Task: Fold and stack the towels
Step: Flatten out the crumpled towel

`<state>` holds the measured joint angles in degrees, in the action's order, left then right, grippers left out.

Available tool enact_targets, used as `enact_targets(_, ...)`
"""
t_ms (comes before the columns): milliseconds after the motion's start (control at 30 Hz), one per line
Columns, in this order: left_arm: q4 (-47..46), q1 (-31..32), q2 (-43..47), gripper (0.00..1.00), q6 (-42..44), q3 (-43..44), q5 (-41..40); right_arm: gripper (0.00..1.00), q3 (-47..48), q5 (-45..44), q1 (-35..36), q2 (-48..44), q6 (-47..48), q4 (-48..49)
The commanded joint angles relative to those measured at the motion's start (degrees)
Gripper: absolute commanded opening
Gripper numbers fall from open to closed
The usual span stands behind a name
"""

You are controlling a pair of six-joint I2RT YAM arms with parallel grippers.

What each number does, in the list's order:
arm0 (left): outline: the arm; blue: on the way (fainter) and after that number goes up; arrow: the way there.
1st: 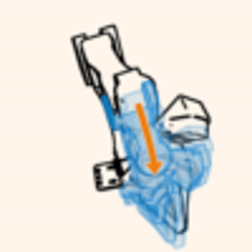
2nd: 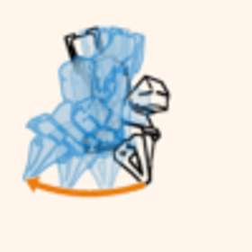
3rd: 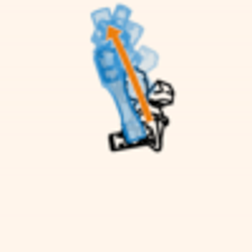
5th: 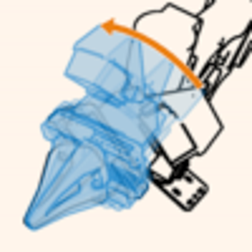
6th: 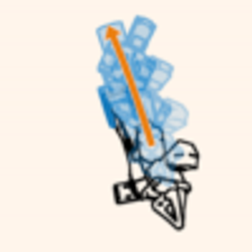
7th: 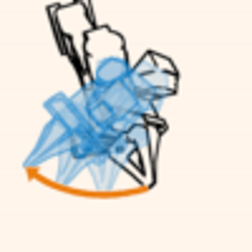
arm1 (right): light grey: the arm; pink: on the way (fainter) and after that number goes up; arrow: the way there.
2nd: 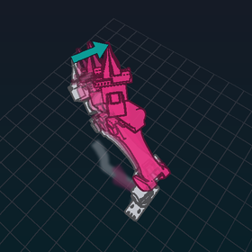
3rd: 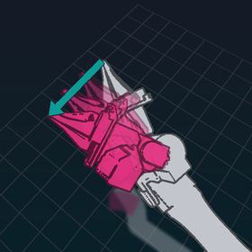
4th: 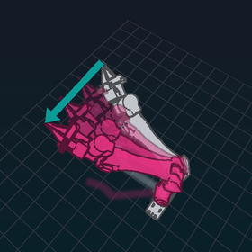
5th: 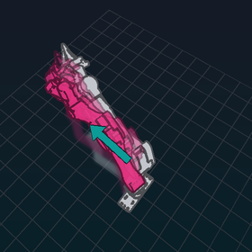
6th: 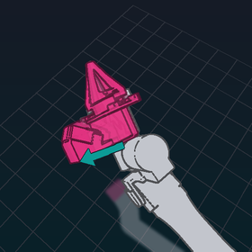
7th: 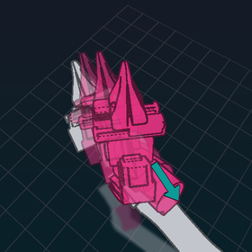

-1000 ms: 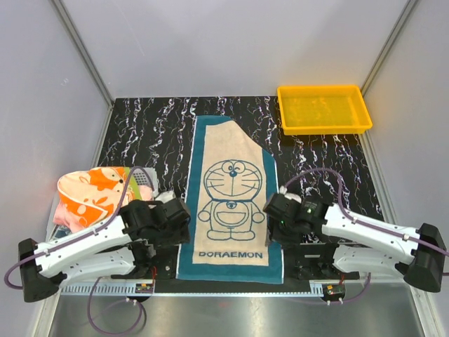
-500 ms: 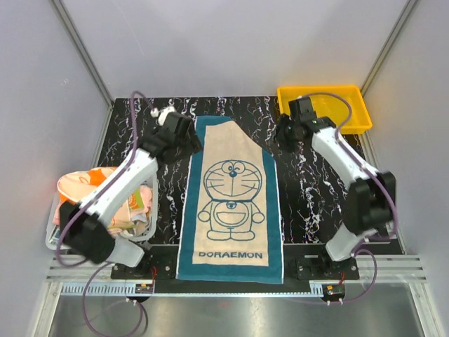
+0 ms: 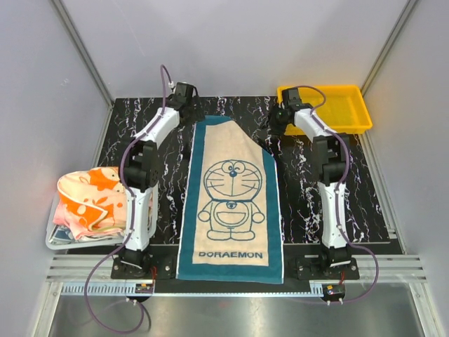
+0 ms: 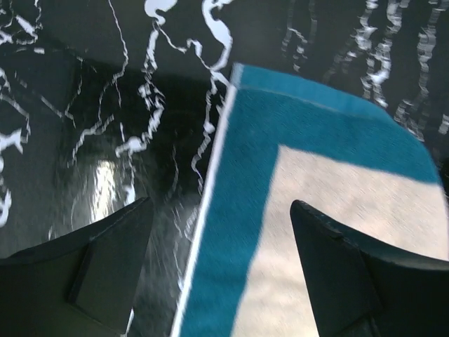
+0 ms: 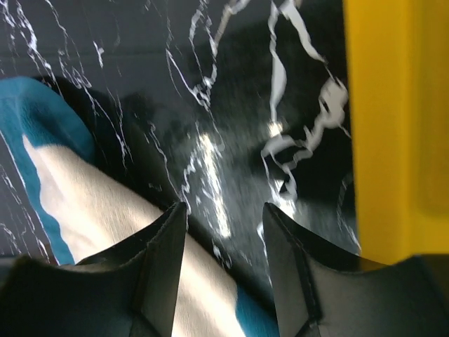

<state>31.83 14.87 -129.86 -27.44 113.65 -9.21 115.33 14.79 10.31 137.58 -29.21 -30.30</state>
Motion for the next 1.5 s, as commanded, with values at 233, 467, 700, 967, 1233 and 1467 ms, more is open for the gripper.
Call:
enact_targets(233,-2.7,-2.7,-11.7,0.86,0.9,13.7,11.9,0.58,16.5,6.4,2.1,9.8,0.8,-0.9)
enact_targets(467,-6.1,-3.1,-15.1,0.86,-3.4,13.5,15.1,0.61,18.4,10.2,3.7,12.4,0.6,0.0)
enact_targets(700,-9.4,-3.1,-16.6,0.67,-7.2,12.3,18.2,0.61,13.3,10.3,4.5,9.5,1.3,2.0)
enact_targets(967,-11.4,-3.1,-14.8,0.27,-7.8,11.5,15.6,0.61,11.7,9.9,4.5,8.3,2.7,1.6)
enact_targets(1233,-12.1,-3.1,-10.4,0.0,-5.8,8.5,10.9,0.62,9.4,10.3,4.6,7.1,6.1,1.7)
enact_targets(1467,-8.0,-3.1,-2.6,0.0,-6.7,1.9,-2.5,0.64,2.1,10.3,4.7,2.6,7.9,5.0)
